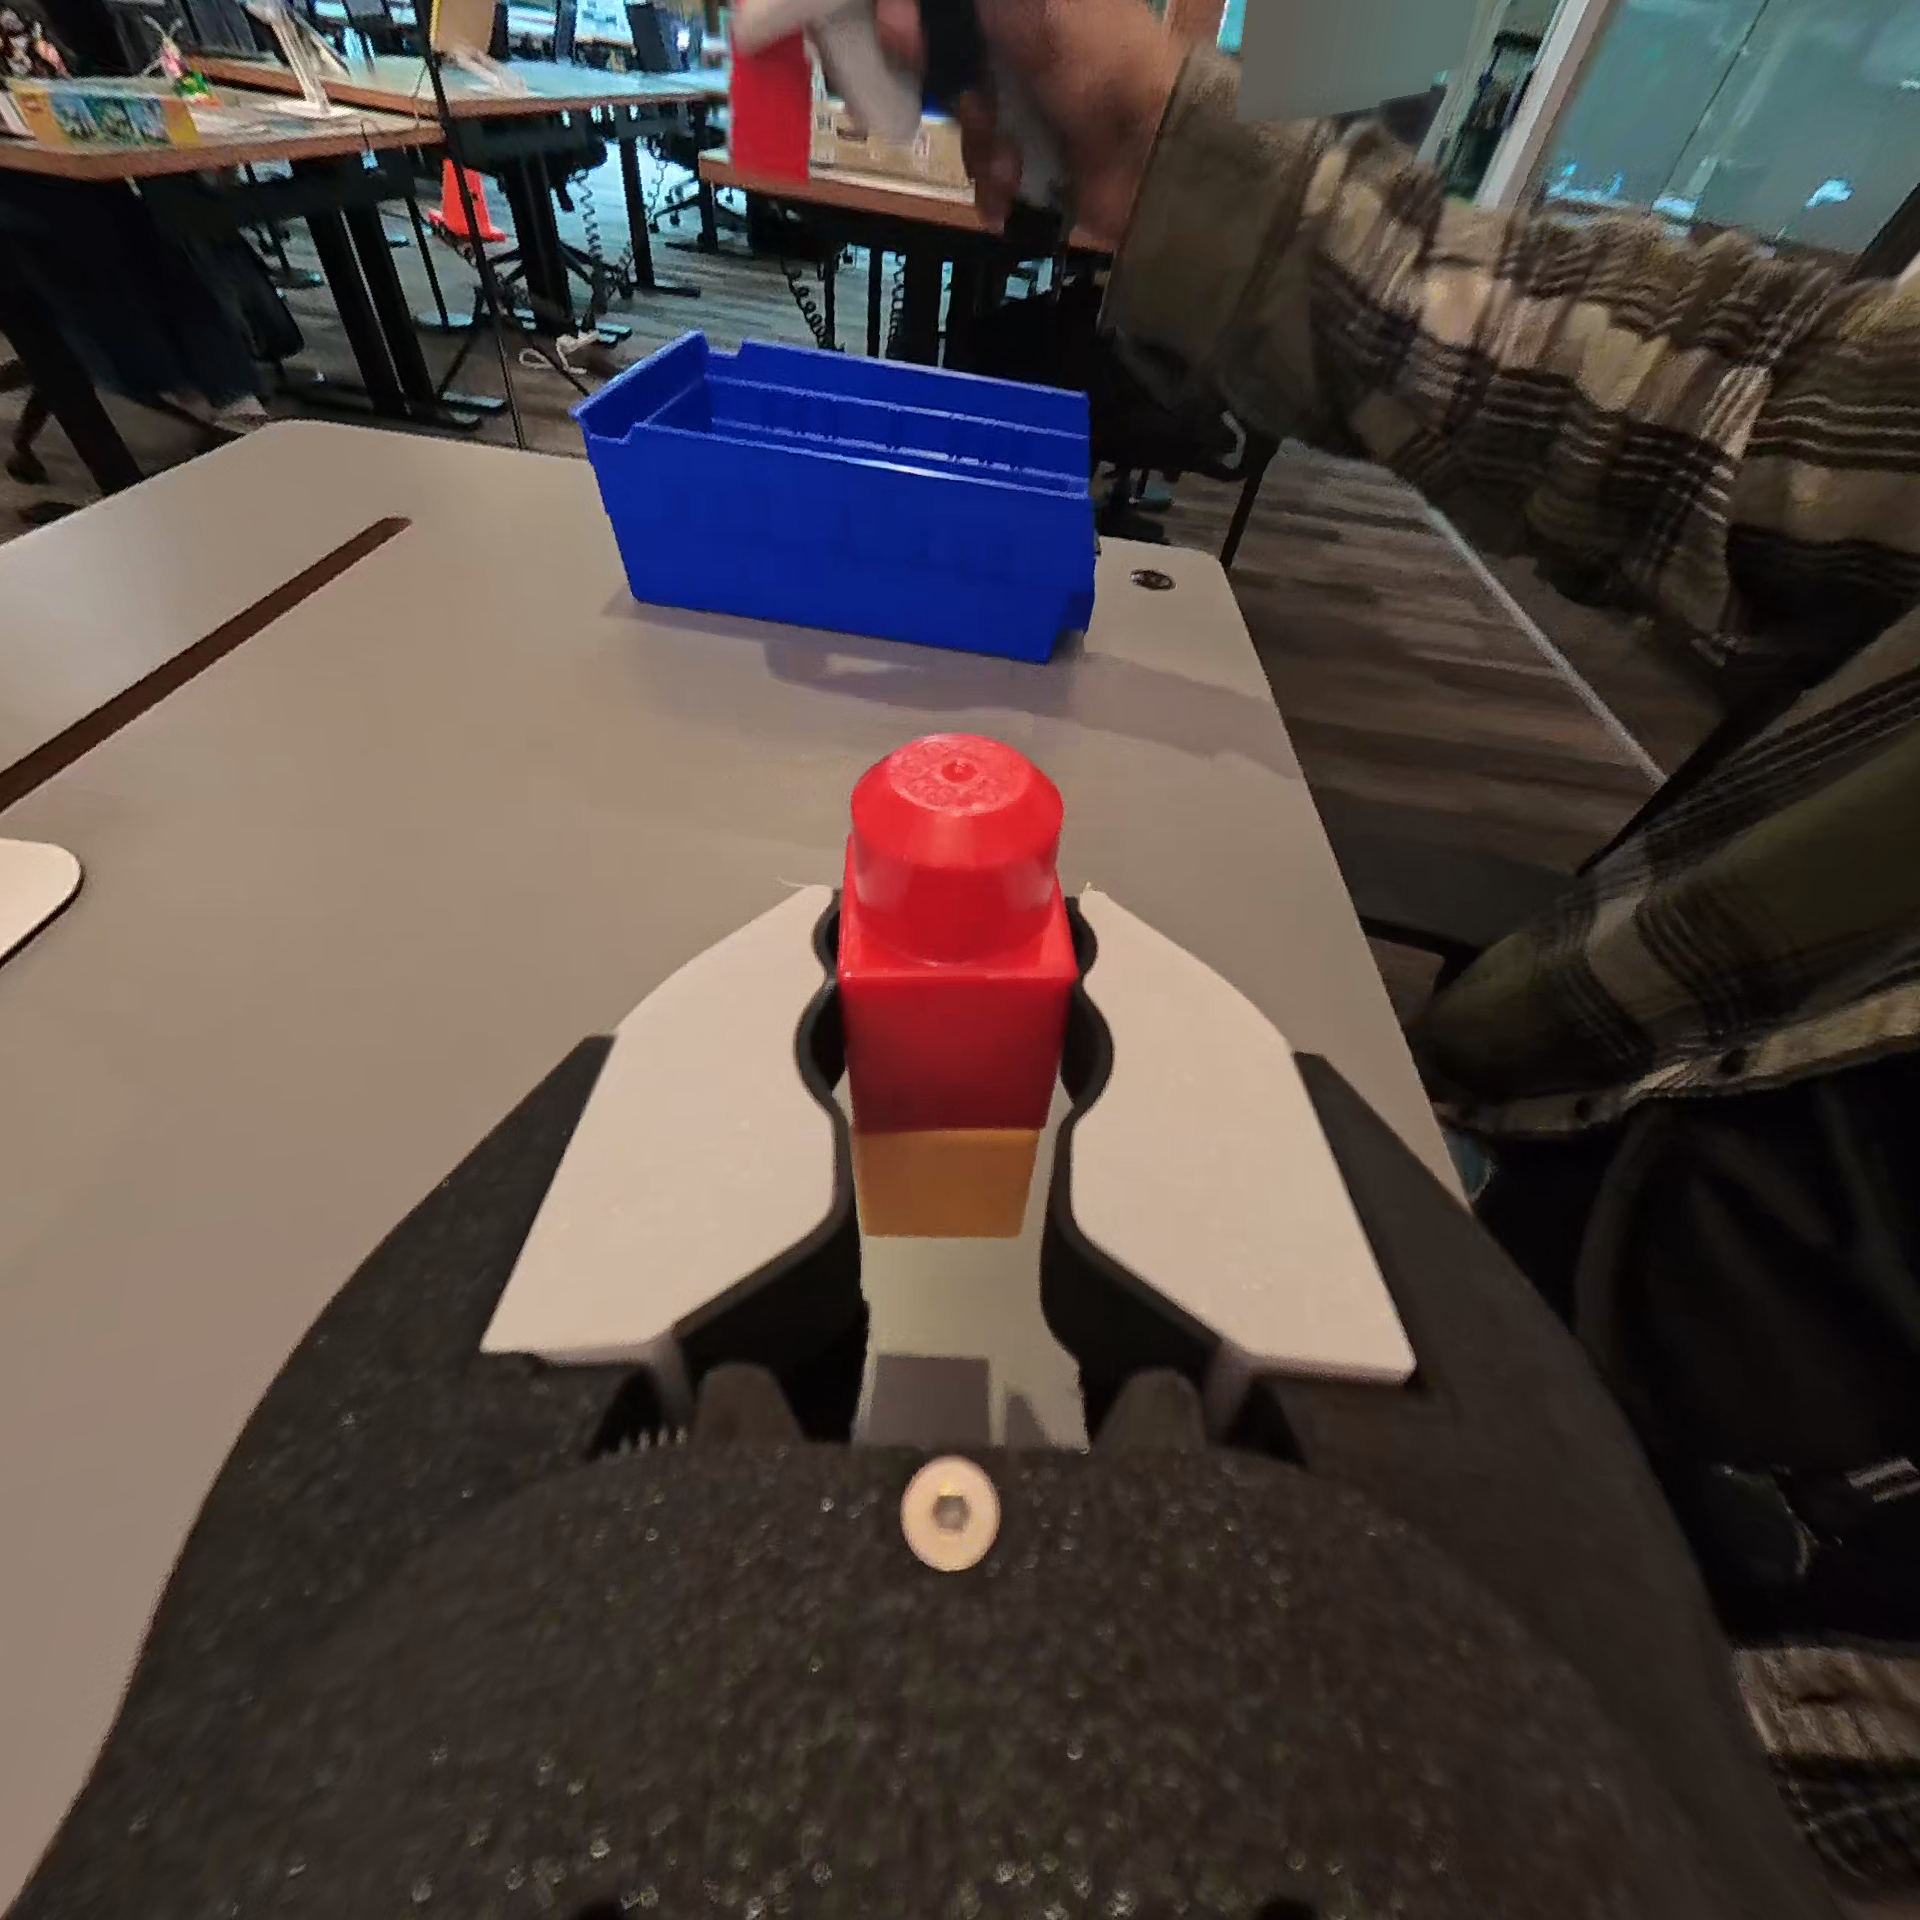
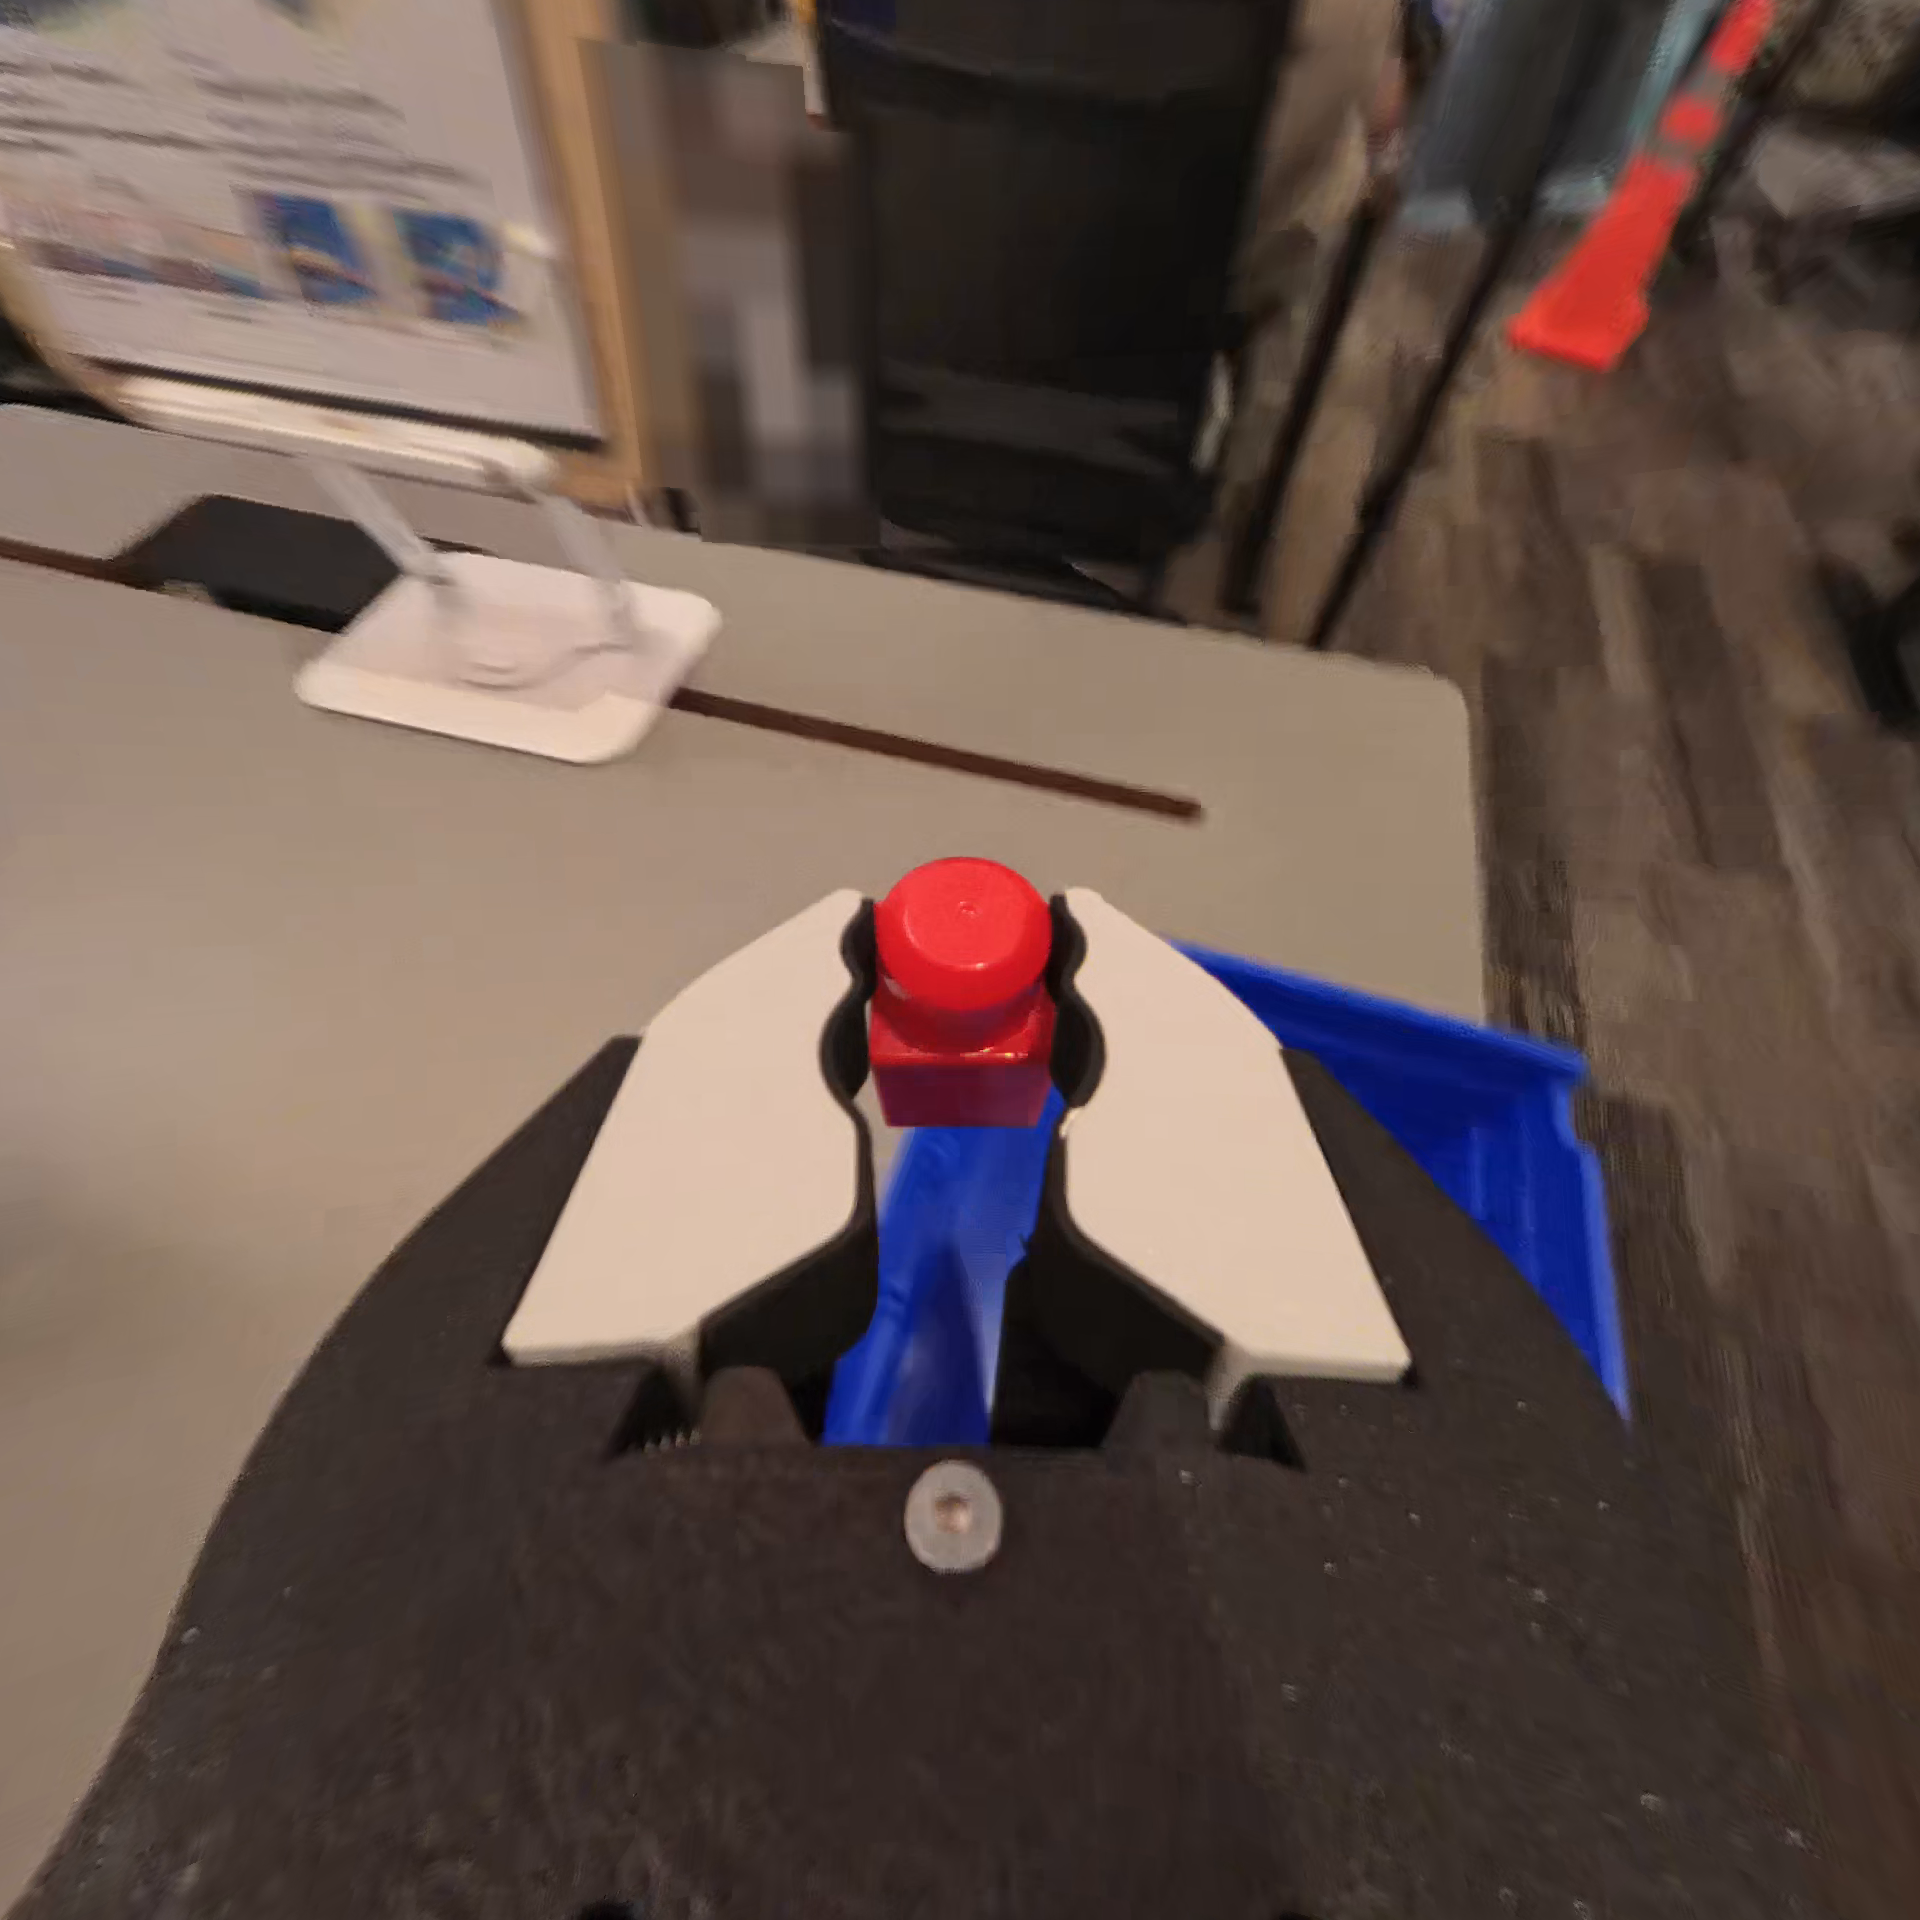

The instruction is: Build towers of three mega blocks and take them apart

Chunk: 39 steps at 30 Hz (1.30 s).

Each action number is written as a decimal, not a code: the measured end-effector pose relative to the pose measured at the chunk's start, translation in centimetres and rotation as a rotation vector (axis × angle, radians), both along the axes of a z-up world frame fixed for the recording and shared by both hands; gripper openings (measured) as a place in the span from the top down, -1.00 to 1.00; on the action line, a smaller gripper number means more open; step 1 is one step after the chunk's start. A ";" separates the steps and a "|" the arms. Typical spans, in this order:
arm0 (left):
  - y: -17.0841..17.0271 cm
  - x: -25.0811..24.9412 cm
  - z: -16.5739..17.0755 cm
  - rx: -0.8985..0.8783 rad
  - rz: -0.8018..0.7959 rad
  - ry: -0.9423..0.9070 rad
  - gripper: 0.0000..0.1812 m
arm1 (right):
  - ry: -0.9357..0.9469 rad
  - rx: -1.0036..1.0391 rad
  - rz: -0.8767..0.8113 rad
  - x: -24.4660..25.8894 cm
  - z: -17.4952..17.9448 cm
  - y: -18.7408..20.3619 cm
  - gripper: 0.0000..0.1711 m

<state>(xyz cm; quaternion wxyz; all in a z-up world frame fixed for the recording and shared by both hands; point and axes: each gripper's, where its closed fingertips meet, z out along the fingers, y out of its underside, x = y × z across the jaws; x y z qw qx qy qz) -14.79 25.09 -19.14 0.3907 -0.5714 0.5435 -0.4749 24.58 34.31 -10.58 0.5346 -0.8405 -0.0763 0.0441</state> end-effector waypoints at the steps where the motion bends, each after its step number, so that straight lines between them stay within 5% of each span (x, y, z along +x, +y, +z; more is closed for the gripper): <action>1: -0.1 0.0 0.1 -0.007 -0.008 -0.011 0.58 | 0.024 -0.044 -0.039 2.0 -1.9 0.0 0.64; 6: 0.3 0.1 -0.5 -0.029 -0.007 -0.012 0.58 | 0.068 -0.240 -0.115 6.0 -11.9 0.9 0.63; 10: 1.1 -0.2 -0.8 -0.063 0.006 -0.026 0.58 | 0.091 -0.305 -0.109 7.0 -16.5 0.9 0.63; 13: 1.9 -0.7 -1.0 -0.084 0.023 -0.037 0.58 | 0.080 -0.252 -0.118 7.8 -15.4 0.7 0.30; 17: 2.4 -1.2 -0.6 -0.119 0.031 -0.071 0.58 | -0.024 -0.115 -0.068 6.4 -8.2 -0.1 0.08; 24: 2.1 -1.0 -0.7 -0.097 0.027 -0.053 0.58 | -0.119 0.082 0.345 -9.1 0.0 -2.9 0.20; 32: 1.2 -0.2 -1.7 -0.072 -0.012 -0.005 0.58 | -0.085 0.071 1.054 -33.9 -1.8 -7.3 0.35; 39: 0.6 -0.1 -1.5 -0.063 -0.037 -0.009 0.58 | -0.127 -0.059 1.262 -41.9 -5.9 -7.3 0.55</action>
